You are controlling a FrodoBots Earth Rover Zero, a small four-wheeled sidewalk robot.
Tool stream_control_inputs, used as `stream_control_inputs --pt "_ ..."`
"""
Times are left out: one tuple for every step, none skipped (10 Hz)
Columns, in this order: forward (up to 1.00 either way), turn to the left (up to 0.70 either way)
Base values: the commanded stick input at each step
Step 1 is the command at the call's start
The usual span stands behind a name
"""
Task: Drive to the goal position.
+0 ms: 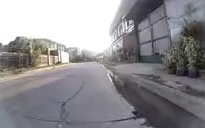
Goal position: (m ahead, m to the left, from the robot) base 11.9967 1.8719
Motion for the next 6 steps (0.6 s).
stream_control_inputs --pt "0.69 0.0" --pt "0.69 0.0" --pt "0.69 0.0" --pt "0.69 0.0" --pt "0.69 0.0" --pt "0.69 0.0"
